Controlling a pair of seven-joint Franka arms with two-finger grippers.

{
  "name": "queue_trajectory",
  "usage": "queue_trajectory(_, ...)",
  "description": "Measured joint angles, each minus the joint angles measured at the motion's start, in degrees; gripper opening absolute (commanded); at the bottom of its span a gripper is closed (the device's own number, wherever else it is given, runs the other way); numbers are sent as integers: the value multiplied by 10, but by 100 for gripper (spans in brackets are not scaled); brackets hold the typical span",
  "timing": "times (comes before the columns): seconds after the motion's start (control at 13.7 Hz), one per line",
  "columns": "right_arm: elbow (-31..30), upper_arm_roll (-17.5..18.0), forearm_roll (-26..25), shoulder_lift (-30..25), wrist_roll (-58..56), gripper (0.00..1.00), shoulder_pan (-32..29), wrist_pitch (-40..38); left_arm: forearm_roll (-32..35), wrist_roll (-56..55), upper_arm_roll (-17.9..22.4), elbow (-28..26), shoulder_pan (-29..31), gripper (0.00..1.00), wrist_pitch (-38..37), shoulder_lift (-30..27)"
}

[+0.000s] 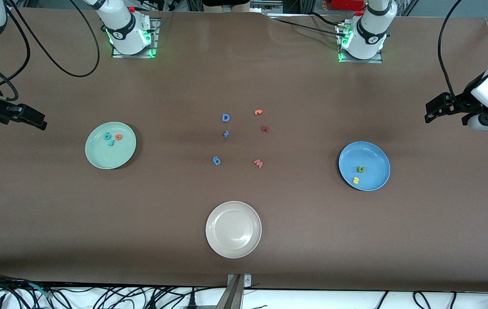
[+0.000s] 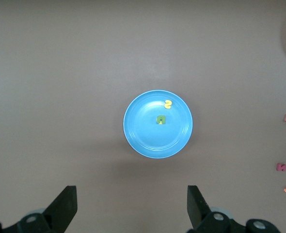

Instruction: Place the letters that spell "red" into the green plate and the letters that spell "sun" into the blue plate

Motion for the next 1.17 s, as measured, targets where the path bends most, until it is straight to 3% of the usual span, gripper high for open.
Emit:
queue_trajectory(0.37, -19, -2, 21, 0, 0, 99, 0, 17, -1, -31, -26, -2, 2, 100, 0, 0)
queue_trajectory(1.17, -29, -6, 21, -4, 7, 99, 0, 28, -1, -6, -25, -5, 34, 100, 0, 12)
